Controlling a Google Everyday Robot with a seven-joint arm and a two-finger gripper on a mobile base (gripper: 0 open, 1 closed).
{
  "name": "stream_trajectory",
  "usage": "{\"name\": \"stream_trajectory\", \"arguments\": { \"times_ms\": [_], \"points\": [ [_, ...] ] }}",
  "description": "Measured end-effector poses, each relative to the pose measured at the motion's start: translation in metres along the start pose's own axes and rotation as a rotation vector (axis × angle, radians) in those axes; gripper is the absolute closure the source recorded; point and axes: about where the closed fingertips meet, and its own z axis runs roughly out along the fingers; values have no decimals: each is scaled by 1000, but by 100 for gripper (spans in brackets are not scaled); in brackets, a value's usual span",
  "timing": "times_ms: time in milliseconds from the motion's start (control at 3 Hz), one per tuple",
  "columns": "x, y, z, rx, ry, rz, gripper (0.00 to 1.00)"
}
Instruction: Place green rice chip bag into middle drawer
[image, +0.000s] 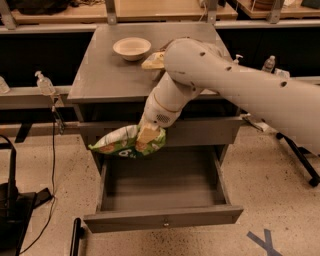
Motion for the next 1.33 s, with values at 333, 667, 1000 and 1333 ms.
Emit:
{"name": "stream_trajectory", "arguments": {
  "times_ms": [333, 667, 1000, 1333],
  "points": [
    [32, 16, 54, -49, -96, 84, 100],
    [64, 28, 106, -87, -193, 170, 100],
    [79, 35, 131, -117, -222, 210, 100],
    [99, 41, 158, -139, -191, 252, 100]
  ]
}}
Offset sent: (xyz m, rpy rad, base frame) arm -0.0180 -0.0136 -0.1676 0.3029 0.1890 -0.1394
